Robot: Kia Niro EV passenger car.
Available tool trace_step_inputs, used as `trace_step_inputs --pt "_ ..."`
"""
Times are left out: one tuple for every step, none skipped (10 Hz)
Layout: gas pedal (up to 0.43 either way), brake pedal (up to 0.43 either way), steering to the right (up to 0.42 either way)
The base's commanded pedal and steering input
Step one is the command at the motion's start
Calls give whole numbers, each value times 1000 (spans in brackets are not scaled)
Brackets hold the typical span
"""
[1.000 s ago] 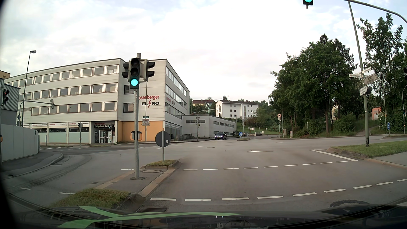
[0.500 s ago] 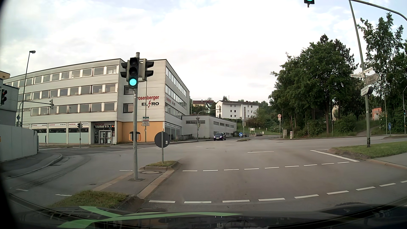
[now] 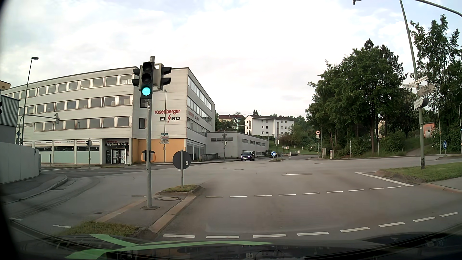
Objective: Follow the waypoints while adhering to traffic rules and regulations
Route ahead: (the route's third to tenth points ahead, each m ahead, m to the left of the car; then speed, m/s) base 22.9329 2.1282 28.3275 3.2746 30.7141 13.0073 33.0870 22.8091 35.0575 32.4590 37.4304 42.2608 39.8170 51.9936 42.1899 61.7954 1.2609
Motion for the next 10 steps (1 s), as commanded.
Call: trace_step_inputs --pt "311 0 0" --pt "311 0 2" --pt "311 0 4" --pt "299 0 6" --pt "299 0 6" --pt "287 0 6" --pt "280 0 5" --pt "268 0 5" --pt "268 0 4" --pt "268 0 2"
